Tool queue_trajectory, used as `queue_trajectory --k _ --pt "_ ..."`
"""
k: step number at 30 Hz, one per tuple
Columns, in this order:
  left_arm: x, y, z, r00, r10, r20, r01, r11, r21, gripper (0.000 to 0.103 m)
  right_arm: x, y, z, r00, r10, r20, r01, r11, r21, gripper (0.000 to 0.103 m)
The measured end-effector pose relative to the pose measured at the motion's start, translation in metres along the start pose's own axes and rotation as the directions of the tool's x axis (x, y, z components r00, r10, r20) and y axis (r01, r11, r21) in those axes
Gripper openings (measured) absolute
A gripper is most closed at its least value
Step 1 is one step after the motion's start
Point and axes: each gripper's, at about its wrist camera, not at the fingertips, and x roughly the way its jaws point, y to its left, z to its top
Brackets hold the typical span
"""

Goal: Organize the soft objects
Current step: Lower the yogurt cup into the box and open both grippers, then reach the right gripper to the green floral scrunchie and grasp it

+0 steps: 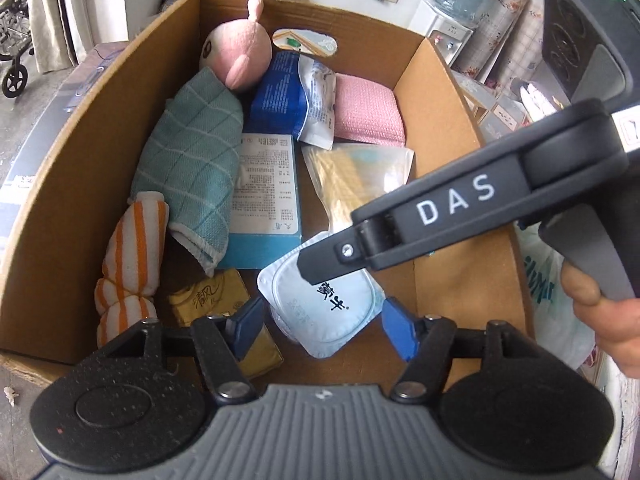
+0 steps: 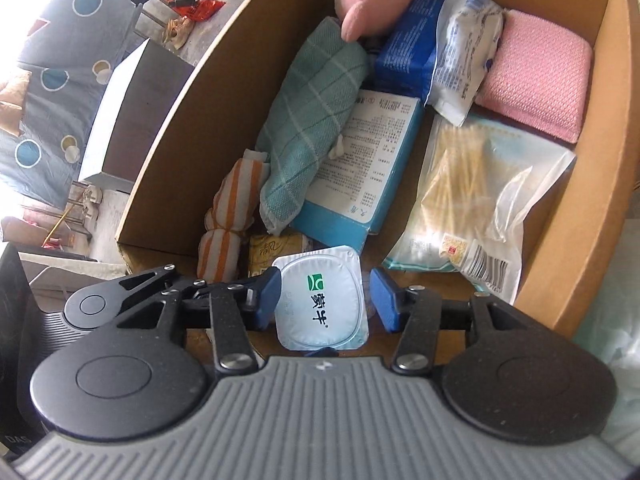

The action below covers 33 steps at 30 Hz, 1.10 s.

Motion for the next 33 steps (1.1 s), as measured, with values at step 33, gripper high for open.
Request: queue_trajectory --k 33 --pt "0.040 -0.251 0.014 0.947 -0.171 0.271 0.021 0.875 0.483 0.082 -0.199 -0.318 -0.170 0.793 -0.364 0.488 0.017 0.815 0.580 0.055"
